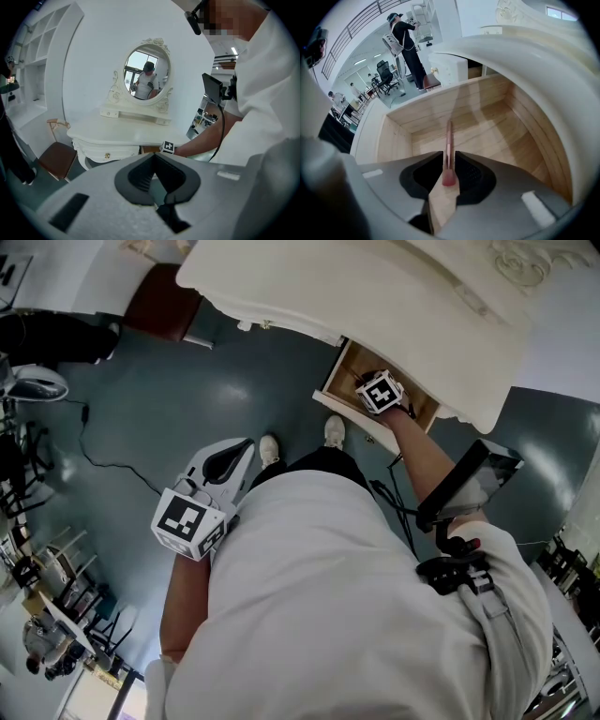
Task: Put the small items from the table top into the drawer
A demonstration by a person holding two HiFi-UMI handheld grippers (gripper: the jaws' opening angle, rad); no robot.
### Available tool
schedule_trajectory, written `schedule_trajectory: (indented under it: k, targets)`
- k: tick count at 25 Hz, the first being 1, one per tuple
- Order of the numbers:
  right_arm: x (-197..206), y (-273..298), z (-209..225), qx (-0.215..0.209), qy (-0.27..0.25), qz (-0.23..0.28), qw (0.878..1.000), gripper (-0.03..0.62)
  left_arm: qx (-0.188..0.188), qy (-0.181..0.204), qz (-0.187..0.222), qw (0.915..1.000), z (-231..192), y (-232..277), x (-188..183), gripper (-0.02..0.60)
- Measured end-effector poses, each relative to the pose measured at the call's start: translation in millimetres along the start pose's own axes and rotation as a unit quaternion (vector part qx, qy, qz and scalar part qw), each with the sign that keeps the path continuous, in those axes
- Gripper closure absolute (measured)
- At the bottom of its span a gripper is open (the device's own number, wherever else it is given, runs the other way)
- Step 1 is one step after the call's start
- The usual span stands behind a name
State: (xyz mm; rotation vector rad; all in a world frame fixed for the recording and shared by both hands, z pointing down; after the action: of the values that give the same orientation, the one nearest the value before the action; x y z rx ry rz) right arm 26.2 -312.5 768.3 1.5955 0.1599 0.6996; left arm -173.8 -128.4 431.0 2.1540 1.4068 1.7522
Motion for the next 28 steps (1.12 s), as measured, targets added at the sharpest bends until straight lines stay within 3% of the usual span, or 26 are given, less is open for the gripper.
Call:
schedule_trajectory:
  k: [12, 16, 28]
  targets:
    - [1, -77, -10, 0.069, 0.031, 0.045, 0.996, 0.592, 0.067, 0.036, 0.028, 0.9967, -2, -25, 3, 0.580]
    - [2, -110, -23, 0.092, 0.055, 0.062, 0.992, 0.592, 0.088, 0.051, 0.035, 0.9942, -3, -40, 4, 0.580]
    - [-3, -195, -100, 0.137, 0.091, 0.120, 0.979, 0.592, 0.143, 0.093, 0.039, 0.9846, -4, -77, 18, 0.580]
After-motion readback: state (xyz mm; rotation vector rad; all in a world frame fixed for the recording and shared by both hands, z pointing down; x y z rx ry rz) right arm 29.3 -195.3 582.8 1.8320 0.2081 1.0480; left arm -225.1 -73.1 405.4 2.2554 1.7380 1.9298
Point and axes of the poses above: the fingertips, and each gripper's own axes: y forward along the fingers, z to its right, x out of its underside, the point moved 3 cm from there along -y, backward along the fingers, and after that the axes turned 8 degrees about x, right-handed, at the moved point
